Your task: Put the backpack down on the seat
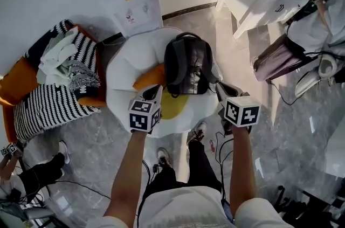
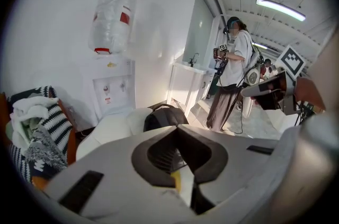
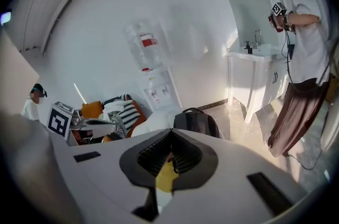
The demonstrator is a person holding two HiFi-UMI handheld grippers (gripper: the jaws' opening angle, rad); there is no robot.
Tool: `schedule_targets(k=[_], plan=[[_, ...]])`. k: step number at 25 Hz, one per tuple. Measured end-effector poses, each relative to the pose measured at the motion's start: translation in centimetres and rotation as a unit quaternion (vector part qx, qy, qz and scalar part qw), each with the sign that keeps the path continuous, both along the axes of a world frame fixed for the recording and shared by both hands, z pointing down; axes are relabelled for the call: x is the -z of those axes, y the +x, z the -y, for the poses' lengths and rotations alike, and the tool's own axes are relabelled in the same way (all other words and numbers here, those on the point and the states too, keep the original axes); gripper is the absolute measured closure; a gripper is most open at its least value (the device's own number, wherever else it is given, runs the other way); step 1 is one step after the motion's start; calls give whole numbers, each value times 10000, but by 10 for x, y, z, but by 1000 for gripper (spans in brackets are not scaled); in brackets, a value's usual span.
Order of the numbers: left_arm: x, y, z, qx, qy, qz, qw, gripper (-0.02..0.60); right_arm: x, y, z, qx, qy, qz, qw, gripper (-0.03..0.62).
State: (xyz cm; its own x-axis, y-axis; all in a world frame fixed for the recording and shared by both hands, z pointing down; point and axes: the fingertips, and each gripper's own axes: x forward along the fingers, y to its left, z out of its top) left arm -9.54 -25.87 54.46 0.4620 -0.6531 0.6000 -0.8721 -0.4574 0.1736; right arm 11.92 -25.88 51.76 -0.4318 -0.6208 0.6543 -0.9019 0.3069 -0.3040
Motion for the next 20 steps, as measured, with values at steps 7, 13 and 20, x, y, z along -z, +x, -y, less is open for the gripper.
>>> schedule_targets(k=[7,13,20], plan=[[42,-17,-20,6,437,62,9990,589,44,-8,-24,-17,370,-34,9993,591],[75,-17,-41,-75,760,-11,9971,588,76,-16,-44,27,691,-15,9976,591],[116,-20,-72,-101,1104,-162,9937,588,123,-27,-73,-70,1151,46,9933,591]])
